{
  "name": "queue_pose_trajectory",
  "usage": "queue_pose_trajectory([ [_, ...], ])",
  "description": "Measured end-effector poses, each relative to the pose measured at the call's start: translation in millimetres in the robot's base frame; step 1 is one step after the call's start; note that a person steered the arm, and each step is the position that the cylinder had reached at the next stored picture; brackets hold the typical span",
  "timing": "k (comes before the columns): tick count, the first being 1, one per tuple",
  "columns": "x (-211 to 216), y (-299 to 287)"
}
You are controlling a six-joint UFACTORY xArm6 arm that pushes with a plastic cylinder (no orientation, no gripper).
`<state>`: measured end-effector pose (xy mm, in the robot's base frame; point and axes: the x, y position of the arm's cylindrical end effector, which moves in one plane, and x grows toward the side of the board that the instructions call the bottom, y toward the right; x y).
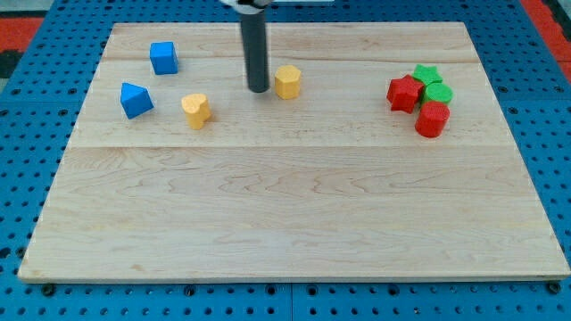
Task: Slightly push the blue cube towards top
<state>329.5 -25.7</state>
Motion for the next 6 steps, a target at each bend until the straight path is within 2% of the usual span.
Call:
queue_pose_trajectory([
  [1,-29,-8],
  [3,-20,-122],
  [4,-34,-157],
  [5,-58,-145],
  [6,-65,-67],
])
